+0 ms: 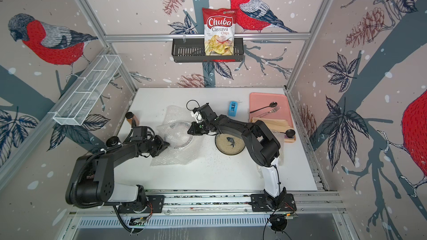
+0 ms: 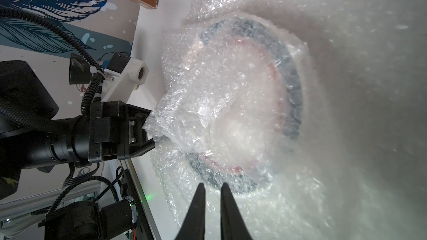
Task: Wrap dinner plates in bubble wrap
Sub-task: Pick up the bubble wrap from the bubble wrap.
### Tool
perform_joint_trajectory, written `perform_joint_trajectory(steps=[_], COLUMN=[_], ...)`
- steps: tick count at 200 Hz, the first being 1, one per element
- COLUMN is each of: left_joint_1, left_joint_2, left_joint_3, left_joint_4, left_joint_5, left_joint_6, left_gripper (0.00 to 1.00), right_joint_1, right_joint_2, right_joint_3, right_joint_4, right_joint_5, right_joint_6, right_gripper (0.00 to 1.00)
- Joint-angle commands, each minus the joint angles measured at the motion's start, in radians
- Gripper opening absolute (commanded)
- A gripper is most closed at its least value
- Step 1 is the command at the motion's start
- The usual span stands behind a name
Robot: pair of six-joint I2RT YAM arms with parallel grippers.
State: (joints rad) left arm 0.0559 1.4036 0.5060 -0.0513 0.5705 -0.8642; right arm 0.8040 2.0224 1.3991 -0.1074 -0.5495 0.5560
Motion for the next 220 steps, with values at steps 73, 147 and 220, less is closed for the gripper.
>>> perform_joint_trajectory(steps=[73, 147, 220], left_joint_1=[0.002, 0.067, 0.122], left_joint_2=[-0.096, -0.215, -0.094], left_joint_3=[-0.073, -0.130, -0.019], left_joint_4=[0.194, 0.449, 0.542], left_joint_5=[0.034, 0.182, 0.020], left_joint_6=[-0.057, -0.176, -0.317], left_gripper=[0.00, 0.00, 0.00], right_joint_1=[-0.016, -0.056, -0.103], right_joint_2=[-0.053, -0.126, -0.190], right_joint_3=[-0.011, -0.053, -0.104], right_joint_4=[-0.003, 0.002, 0.024], right_joint_5=[-0.009, -0.002, -0.003], right_joint_6=[-0.014, -0.014, -0.007], right_gripper=[0.15, 0.15, 0.16])
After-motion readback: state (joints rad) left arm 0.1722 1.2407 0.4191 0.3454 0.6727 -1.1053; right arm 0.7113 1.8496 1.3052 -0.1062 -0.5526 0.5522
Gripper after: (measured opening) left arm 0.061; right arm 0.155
